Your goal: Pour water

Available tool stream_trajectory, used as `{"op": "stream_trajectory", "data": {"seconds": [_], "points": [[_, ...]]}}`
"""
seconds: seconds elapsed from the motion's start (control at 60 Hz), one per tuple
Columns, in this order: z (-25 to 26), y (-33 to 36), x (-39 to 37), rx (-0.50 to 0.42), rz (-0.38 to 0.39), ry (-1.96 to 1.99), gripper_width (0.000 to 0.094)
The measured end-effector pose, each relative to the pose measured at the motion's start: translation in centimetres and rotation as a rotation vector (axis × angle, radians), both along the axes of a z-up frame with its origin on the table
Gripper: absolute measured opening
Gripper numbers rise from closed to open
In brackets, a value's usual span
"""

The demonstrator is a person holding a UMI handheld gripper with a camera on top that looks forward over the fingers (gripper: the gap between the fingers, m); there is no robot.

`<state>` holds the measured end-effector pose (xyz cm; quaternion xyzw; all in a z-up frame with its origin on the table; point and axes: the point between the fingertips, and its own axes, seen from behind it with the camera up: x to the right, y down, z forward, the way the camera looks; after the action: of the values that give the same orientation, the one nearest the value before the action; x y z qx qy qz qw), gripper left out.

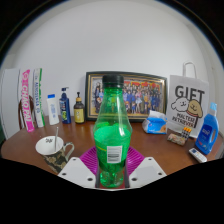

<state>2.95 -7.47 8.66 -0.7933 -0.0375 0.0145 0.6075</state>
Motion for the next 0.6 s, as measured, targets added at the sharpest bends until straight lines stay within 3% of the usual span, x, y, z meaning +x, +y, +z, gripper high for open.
{"op": "stream_trajectory", "data": {"seconds": [0.217, 0.3, 0.333, 0.417, 0.6], "points": [[0.0, -0.1, 0.3, 0.027, -0.006, 0.015, 0.0412], [-0.1, -0.3, 0.4, 0.009, -0.01, 0.018, 0.0494], [-0.3, -0.5, 0.4, -0.009, -0.017, 0.02, 0.0567], [0.0, -1.4, 0.1, -0.049, -0.029, 0.033, 0.0857], [1.8, -6.0, -0.2, -0.178, -0.098, 0.016, 0.0855]]}}
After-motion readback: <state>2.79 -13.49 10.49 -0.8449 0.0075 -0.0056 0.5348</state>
